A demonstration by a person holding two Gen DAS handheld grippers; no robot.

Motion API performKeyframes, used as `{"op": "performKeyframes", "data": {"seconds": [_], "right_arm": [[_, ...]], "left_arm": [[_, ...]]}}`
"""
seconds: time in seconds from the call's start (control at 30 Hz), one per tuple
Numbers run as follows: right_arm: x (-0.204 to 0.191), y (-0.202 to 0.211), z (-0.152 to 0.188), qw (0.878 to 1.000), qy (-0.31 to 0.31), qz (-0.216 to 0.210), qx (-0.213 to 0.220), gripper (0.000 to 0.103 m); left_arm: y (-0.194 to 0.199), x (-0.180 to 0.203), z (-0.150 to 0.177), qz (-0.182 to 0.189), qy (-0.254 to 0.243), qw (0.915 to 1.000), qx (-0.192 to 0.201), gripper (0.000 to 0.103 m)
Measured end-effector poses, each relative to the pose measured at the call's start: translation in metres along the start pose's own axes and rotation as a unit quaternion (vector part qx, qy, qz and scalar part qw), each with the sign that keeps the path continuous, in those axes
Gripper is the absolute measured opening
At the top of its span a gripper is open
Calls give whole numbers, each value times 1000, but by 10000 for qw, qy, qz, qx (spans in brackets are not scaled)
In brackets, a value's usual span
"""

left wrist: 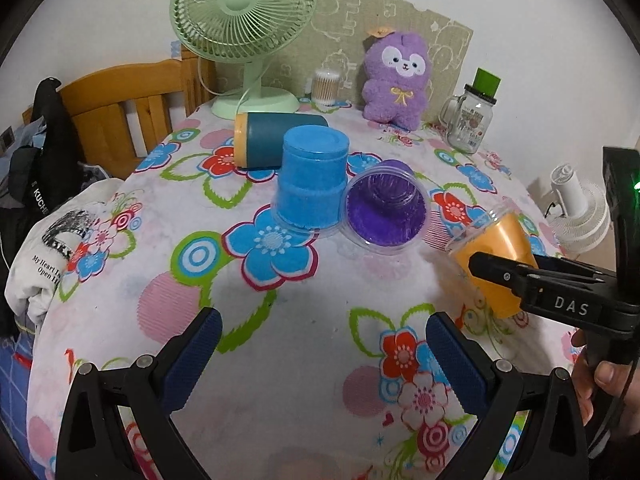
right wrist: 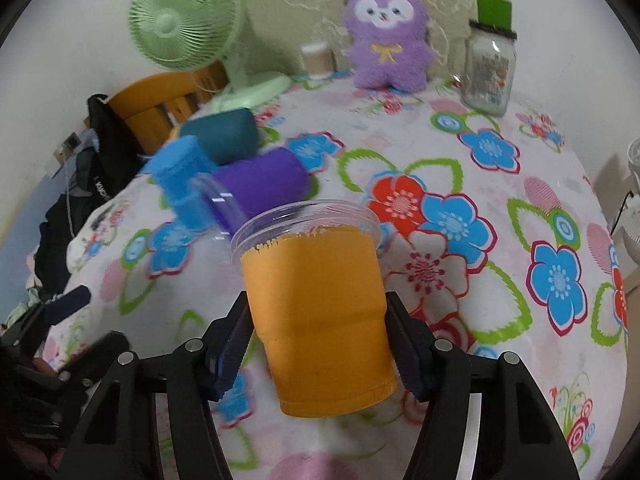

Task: Flip cup upside down
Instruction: 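Lift the orange cup with the right gripper, turn it rim-up, set it on the table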

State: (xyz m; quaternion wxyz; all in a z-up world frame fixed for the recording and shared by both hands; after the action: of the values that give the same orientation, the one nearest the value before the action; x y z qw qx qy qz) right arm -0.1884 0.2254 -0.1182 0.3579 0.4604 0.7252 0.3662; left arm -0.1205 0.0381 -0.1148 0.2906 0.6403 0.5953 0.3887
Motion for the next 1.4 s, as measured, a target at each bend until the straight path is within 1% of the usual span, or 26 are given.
{"op": "performKeyframes", "data": {"seconds": [0.2, 0.37, 0.6, 0.8, 1.0, 1.1, 1.17, 1.27, 1.33, 1.4], "right_arm": [[-47, 25, 15, 9994, 183, -189, 227, 66], [-80, 30, 37, 9989, 116, -363, 266, 66], [-102, 18, 65, 9987, -231, -450, 80, 66], [-114, 8, 83, 9981, -357, -491, -94, 66], [-119, -5, 89, 9970, -331, -578, -406, 69], [-117, 0, 88, 9953, -409, -780, -399, 71], [-112, 8, 85, 9933, -470, -987, -379, 73], [-106, 27, 82, 9903, -510, -1275, -232, 77], [-100, 43, 79, 9910, -520, -1232, -55, 82], [-94, 58, 78, 9908, -546, -1229, 130, 83]], "left_arm": [[29, -7, 28, 66, -55, 9999, 131, 103], [48, -16, 56, -3, -54, 9999, 157, 103], [61, -32, 93, -101, 49, 9999, 45, 103], [65, -39, 112, -173, 59, 9998, -7, 103], [67, -40, 116, -189, 76, 9998, -5, 103], [69, -38, 115, -187, 62, 9998, 32, 103], [73, -36, 113, -189, 46, 9997, 122, 103], [81, -31, 108, -69, 20, 9995, 299, 103], [87, -27, 103, 7, -6, 9992, 396, 103], [93, -23, 99, 48, -21, 9987, 506, 103]]}}
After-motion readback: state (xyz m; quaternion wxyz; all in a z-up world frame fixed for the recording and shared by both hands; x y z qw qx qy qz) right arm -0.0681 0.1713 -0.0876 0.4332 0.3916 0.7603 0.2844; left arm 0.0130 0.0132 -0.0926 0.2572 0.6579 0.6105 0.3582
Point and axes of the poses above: each gripper's, at about its wrist camera, not at the fingertips, and y roughly against the way its jaws point, x to its right, z to its underside, the point moved 2 cm from there along -y, roughly the way its jaws point, and after that the axes turned 8 degrees about -x, right-handed, at the moved point
